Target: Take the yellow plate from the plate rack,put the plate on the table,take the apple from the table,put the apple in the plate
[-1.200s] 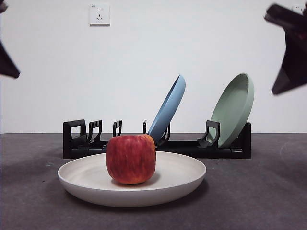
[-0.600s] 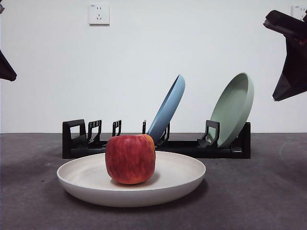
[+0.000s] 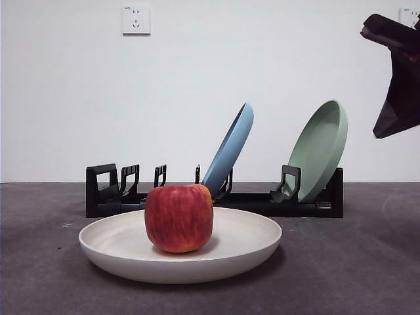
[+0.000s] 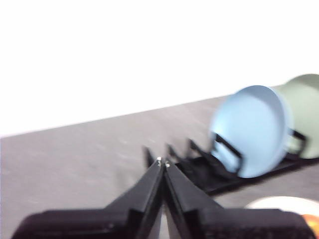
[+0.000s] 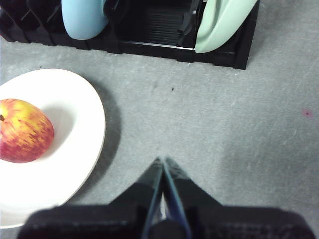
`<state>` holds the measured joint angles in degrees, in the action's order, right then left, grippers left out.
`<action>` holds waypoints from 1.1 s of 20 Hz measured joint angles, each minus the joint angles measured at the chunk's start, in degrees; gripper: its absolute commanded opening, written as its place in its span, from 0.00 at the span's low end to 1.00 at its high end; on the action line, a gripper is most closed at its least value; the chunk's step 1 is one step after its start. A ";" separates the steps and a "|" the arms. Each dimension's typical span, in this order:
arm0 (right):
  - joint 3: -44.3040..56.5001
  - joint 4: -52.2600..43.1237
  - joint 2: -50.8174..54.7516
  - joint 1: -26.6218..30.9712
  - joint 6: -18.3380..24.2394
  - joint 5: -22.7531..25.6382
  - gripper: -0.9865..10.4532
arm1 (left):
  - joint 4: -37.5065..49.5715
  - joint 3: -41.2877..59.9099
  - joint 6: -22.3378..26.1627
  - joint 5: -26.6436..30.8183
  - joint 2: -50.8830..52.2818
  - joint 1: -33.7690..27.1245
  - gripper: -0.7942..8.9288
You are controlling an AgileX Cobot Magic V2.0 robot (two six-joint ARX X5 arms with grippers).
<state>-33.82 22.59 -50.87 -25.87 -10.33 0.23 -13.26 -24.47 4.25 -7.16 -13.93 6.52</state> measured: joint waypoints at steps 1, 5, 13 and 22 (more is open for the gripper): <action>0.00 0.00 0.00 0.00 0.00 0.00 0.08 | 1.49 3.54 0.87 0.09 1.77 -1.36 0.08; 0.00 0.02 0.00 0.00 0.00 0.02 0.08 | 6.62 15.02 1.79 0.15 5.68 -4.52 0.08; 0.00 0.02 0.00 0.00 0.00 0.00 0.08 | 4.55 23.50 -0.50 2.05 13.03 -5.25 0.08; 0.00 0.04 0.00 0.00 0.00 0.00 0.08 | 2.97 23.50 -2.40 2.49 13.66 -5.25 0.08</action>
<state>-33.82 22.63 -50.87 -25.87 -10.33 0.23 -10.28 -0.97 1.85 -4.67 -0.27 1.28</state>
